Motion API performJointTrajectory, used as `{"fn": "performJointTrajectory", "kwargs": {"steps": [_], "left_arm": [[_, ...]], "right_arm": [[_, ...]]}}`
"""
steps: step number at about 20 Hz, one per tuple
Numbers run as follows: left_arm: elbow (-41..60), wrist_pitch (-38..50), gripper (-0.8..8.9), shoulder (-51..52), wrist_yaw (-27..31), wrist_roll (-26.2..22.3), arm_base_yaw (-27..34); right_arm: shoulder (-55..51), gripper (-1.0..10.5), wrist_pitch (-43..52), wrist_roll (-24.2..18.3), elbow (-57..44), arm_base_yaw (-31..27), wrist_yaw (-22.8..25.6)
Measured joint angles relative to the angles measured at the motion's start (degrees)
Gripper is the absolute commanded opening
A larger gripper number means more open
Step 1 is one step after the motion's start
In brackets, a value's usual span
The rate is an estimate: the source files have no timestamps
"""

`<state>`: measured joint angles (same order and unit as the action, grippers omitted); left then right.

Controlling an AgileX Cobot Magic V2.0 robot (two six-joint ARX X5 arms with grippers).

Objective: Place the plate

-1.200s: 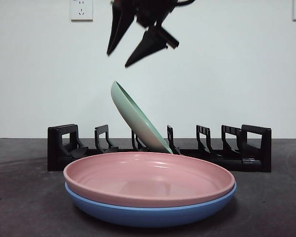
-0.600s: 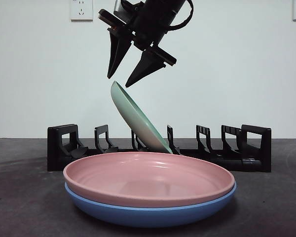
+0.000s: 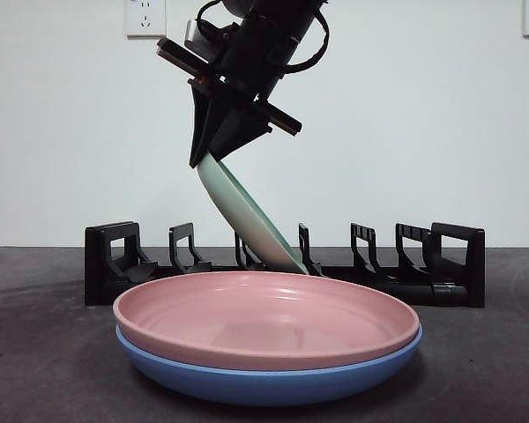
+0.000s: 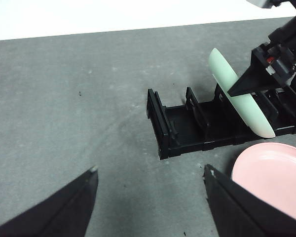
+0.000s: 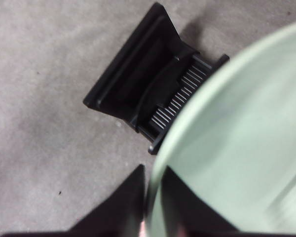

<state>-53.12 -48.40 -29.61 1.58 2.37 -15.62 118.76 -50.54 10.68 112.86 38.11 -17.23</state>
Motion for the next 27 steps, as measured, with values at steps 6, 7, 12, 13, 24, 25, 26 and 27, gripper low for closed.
{"fn": "performJointTrajectory", "kwargs": {"steps": [6, 7, 12, 13, 24, 25, 26, 27], "left_arm": [[0.0, 0.0, 3.4, 0.0, 0.0, 0.0, 0.0], [0.0, 0.0, 3.4, 0.0, 0.0, 0.0, 0.0], [0.0, 0.0, 3.4, 0.0, 0.0, 0.0, 0.0], [0.0, 0.0, 3.4, 0.0, 0.0, 0.0, 0.0], [0.0, 1.09, 3.4, 0.0, 0.0, 0.0, 0.0], [0.0, 1.29, 3.4, 0.0, 0.0, 0.0, 0.0], [0.0, 1.66, 3.4, 0.0, 0.0, 0.0, 0.0], [0.0, 1.9, 3.4, 0.0, 0.0, 0.02, 0.0]], "right_arm": [[-0.26, 0.1, -2.34, 0.07, 1.01, -0.13, 0.24], [-0.61, 0.1, -2.54, 0.04, 1.01, -0.17, 0.24], [-4.33, 0.1, -2.84, 0.0, 2.64, -0.22, -3.19], [-5.4, 0.1, -2.82, -0.07, 2.86, -0.17, -3.72], [-17.92, 0.1, -5.81, -10.49, 2.93, 3.45, 1.07], [-19.82, 0.1, -5.05, -11.32, 1.51, 4.22, 1.01], [-21.64, 0.1, -3.96, -11.93, -0.57, 4.94, 1.18], [-23.39, 0.1, -2.47, -12.24, -3.28, 5.6, 2.05]]}}
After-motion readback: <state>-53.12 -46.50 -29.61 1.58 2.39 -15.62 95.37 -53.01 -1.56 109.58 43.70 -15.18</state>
